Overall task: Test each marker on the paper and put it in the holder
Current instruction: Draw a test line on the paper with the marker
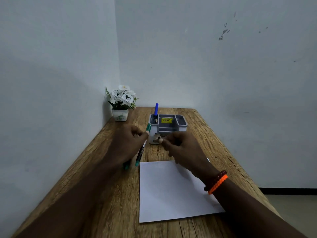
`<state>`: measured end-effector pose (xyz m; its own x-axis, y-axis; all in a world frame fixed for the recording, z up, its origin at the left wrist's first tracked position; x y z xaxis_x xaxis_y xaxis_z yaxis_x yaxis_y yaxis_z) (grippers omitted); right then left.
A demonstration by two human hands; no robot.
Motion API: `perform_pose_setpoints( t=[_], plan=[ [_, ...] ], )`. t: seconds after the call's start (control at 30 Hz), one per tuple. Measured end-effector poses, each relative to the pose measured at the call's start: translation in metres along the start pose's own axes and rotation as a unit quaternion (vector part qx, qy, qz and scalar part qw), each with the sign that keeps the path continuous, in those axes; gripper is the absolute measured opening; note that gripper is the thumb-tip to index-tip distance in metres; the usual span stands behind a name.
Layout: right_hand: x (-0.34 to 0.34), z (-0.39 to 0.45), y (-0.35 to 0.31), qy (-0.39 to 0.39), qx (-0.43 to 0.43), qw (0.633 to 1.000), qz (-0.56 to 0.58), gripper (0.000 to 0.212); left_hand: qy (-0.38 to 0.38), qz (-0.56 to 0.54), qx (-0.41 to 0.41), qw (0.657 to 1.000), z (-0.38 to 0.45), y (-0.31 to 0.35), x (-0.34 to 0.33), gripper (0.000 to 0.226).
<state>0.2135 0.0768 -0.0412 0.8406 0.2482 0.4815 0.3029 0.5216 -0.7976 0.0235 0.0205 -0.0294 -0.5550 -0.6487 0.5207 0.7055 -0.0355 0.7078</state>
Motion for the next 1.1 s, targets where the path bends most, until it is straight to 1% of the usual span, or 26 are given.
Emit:
perform_pose_setpoints(
  t=[0.07,0.13,0.17,0.23,0.37,0.43,0.5,0.57,0.63,0.77,0.87,1.0,1.1],
  plan=[
    [0.000,-0.002,-0.004,-0.018,-0.047,0.989,0.141,0.023,-0.013,-0.112,0.010,0.994,-0.006,0.011,0.000,0.020],
    [-0.002,-0.003,-0.007,-0.040,-0.080,0.965,0.245,0.029,-0.051,-0.208,0.031,0.976,-0.014,0.021,-0.007,0.023],
    [-0.003,-0.003,-0.008,-0.049,-0.091,0.955,0.278,0.030,-0.073,-0.239,0.038,0.967,-0.017,0.024,-0.011,0.023],
    [-0.007,-0.005,-0.010,-0.059,-0.102,0.943,0.311,0.029,-0.108,-0.261,0.036,0.959,-0.022,0.026,-0.019,0.023],
    [-0.010,-0.008,-0.008,-0.040,-0.098,0.946,0.306,0.030,-0.134,-0.272,0.024,0.953,-0.025,0.026,-0.023,0.021],
    [-0.009,-0.007,-0.006,-0.034,-0.109,0.945,0.306,0.032,-0.121,-0.284,0.025,0.951,-0.023,0.025,-0.021,0.018],
    [-0.009,-0.006,-0.006,-0.037,-0.115,0.946,0.300,0.032,-0.092,-0.293,0.025,0.951,-0.021,0.021,-0.019,0.015],
    [-0.007,-0.006,-0.005,-0.037,-0.118,0.950,0.286,0.031,-0.068,-0.297,0.028,0.952,-0.018,0.017,-0.018,0.016],
    [-0.005,-0.007,-0.004,-0.037,-0.119,0.956,0.265,0.029,-0.061,-0.307,0.038,0.949,-0.018,0.015,-0.019,0.019],
    [-0.004,-0.008,-0.006,-0.045,-0.109,0.966,0.231,0.030,-0.087,-0.322,0.048,0.941,-0.020,0.014,-0.025,0.026],
    [-0.003,-0.008,-0.007,-0.046,-0.098,0.968,0.225,0.030,-0.092,-0.320,0.059,0.941,-0.019,0.011,-0.027,0.027],
    [-0.004,-0.009,-0.007,-0.034,-0.090,0.973,0.210,0.029,-0.094,-0.344,0.075,0.931,-0.017,0.009,-0.030,0.026],
    [-0.004,-0.010,-0.008,-0.029,-0.071,0.979,0.187,0.029,-0.098,-0.354,0.075,0.927,-0.016,0.009,-0.029,0.031]
  ],
)
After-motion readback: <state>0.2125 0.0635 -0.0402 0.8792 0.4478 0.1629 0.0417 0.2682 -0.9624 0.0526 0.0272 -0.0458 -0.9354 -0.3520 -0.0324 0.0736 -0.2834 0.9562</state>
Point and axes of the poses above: each hand's wrist, its own z-axis towards the middle knuckle, its own x-axis out of the back of the hand, y = z × x, the point moved 4 cm from there along z, towards the middle knuckle
